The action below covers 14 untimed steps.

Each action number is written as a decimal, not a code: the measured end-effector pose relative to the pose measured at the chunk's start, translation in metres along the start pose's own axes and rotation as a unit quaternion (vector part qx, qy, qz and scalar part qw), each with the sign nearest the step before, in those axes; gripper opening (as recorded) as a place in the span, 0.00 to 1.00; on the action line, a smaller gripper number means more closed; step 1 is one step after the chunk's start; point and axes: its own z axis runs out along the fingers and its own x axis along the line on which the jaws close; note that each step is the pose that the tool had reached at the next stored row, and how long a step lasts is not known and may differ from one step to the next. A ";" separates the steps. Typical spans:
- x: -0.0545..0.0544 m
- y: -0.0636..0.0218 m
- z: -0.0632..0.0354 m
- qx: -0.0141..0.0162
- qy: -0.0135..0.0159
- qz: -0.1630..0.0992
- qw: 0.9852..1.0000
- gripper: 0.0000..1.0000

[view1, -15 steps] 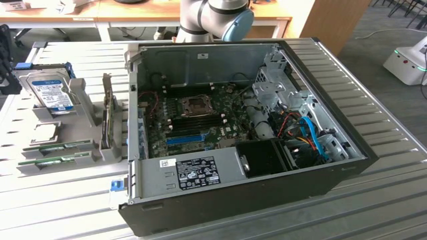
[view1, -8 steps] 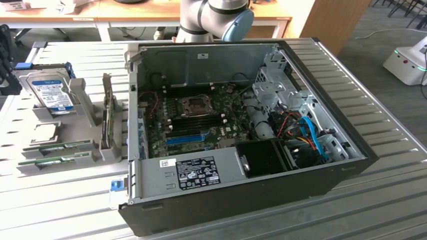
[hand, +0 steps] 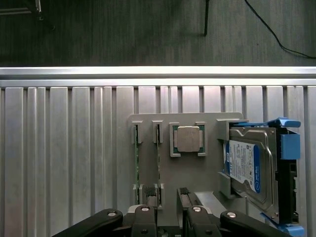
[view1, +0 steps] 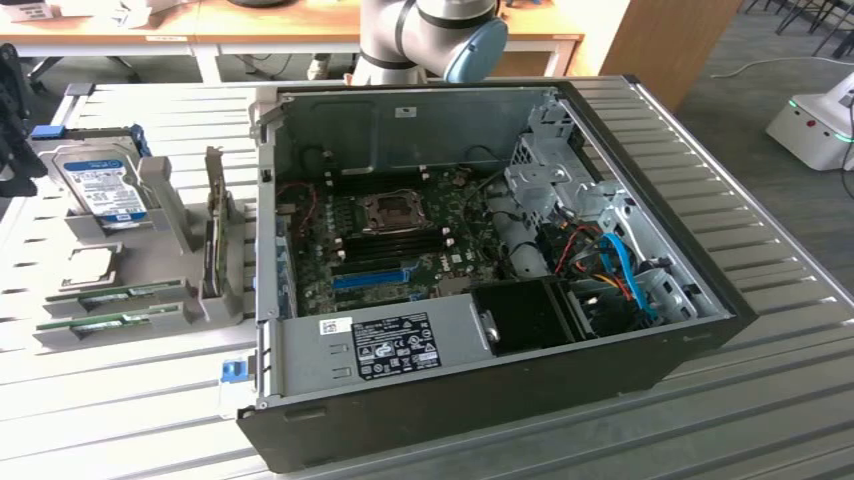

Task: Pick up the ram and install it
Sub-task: 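Pick up the ram and move it above insertion slot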

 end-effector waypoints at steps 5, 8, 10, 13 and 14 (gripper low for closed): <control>0.000 -0.0002 0.0055 0.000 0.000 0.000 1.000 0.30; 0.000 -0.0004 0.0108 0.000 -0.001 0.000 1.000 0.30; 0.000 -0.0005 0.0144 0.000 -0.001 0.000 1.000 0.30; 0.000 -0.0007 0.0200 0.000 -0.001 0.000 1.000 0.30; 0.001 -0.0008 0.0218 0.000 -0.001 0.000 1.000 0.30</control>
